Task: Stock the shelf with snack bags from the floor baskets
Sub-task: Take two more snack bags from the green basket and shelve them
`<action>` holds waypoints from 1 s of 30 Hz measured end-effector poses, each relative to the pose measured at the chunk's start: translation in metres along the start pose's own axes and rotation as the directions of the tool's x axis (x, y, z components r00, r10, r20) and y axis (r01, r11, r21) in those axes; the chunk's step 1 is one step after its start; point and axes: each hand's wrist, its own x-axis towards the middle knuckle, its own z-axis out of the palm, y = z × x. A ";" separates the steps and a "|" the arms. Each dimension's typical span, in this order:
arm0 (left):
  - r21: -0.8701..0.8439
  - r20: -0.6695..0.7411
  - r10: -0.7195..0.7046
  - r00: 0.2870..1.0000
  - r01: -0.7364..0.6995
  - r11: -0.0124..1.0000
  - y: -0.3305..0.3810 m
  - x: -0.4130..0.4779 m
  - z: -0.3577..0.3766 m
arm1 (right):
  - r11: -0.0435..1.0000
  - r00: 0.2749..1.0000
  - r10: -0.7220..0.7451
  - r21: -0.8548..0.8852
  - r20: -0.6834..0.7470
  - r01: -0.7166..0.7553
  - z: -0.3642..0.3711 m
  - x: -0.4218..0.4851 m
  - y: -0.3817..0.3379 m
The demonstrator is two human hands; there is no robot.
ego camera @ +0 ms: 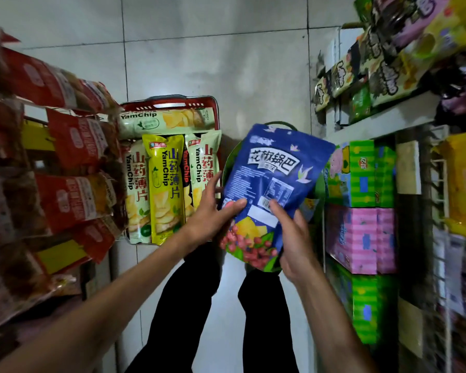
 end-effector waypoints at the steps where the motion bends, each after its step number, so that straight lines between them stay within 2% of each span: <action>1: 0.160 -0.026 0.071 0.997 -0.066 0.985 0.000 -0.004 0.007 | 0.994 0.995 -0.058 -0.096 -0.077 0.050 0.004 -0.002 0.007; 2: 0.252 0.009 0.130 0.991 -0.128 0.959 0.001 -0.007 0.014 | 0.973 0.986 -0.121 -0.208 -0.113 0.096 0.007 -0.004 0.013; 3: 0.226 0.087 0.126 0.988 -0.143 0.964 0.006 -0.012 0.019 | 0.955 0.982 -0.159 -0.267 -0.100 0.128 0.013 -0.010 0.016; 4: 0.119 0.152 0.101 0.983 -0.119 0.986 0.010 -0.015 0.022 | 0.955 0.986 -0.165 -0.256 -0.032 0.151 0.016 -0.016 0.018; 7: -0.120 0.242 0.016 0.970 0.014 0.993 0.016 -0.017 0.014 | 0.996 0.987 -0.089 -0.009 0.133 0.091 0.008 -0.020 0.024; 8: -0.196 0.259 -0.017 0.966 0.070 0.978 0.019 -0.016 0.007 | 0.997 0.986 -0.066 -0.024 0.153 0.070 0.001 -0.020 0.024; 10: -0.388 0.328 -0.122 0.937 0.252 0.887 0.022 -0.019 -0.003 | 0.979 0.982 -0.035 -0.192 0.186 0.072 -0.010 -0.014 0.027; 11: -0.458 0.347 -0.176 0.921 0.331 0.825 0.026 -0.021 -0.004 | 0.945 0.981 -0.026 -0.315 0.191 0.086 -0.015 -0.010 0.030; 12: -0.489 0.346 -0.221 0.912 0.376 0.787 0.028 -0.023 -0.003 | 0.929 0.980 0.019 -0.365 0.199 0.056 -0.018 -0.006 0.032; 15: -0.464 0.349 -0.268 0.898 0.414 0.783 0.028 -0.023 0.006 | 0.978 0.955 0.185 -0.141 0.233 -0.155 -0.018 -0.001 0.032; 16: -0.440 0.343 -0.271 0.899 0.409 0.799 0.030 -0.023 0.009 | 0.979 0.948 0.204 -0.077 0.243 -0.191 -0.019 0.001 0.030; 18: -0.413 0.330 -0.262 0.907 0.388 0.824 0.028 -0.021 0.011 | 0.986 0.962 0.166 -0.046 0.215 -0.160 -0.019 0.000 0.028; 20: -0.425 0.321 -0.236 0.917 0.362 0.830 0.024 -0.019 0.006 | 0.992 0.988 0.085 -0.103 0.126 -0.072 -0.018 0.000 0.027; 23: -0.428 0.343 -0.151 0.927 0.297 0.853 0.013 -0.017 -0.004 | 0.937 0.996 -0.093 -0.337 0.014 0.092 -0.020 0.005 0.028; 25: -0.353 0.328 -0.122 0.937 0.242 0.904 0.002 -0.014 -0.009 | 0.881 0.988 -0.157 -0.450 0.014 0.146 -0.024 0.007 0.031; 26: -0.318 0.297 -0.138 0.945 0.234 0.919 -0.004 -0.011 -0.012 | 0.885 0.987 -0.155 -0.440 0.033 0.154 -0.026 0.008 0.035; 27: -0.306 0.270 -0.154 0.950 0.237 0.922 -0.010 -0.009 -0.018 | 0.914 0.991 -0.121 -0.382 0.064 0.137 -0.026 0.007 0.039; 30: -0.378 0.254 -0.202 0.946 0.289 0.880 -0.028 -0.003 -0.050 | 0.984 0.985 0.081 -0.169 0.151 -0.055 -0.028 0.009 0.051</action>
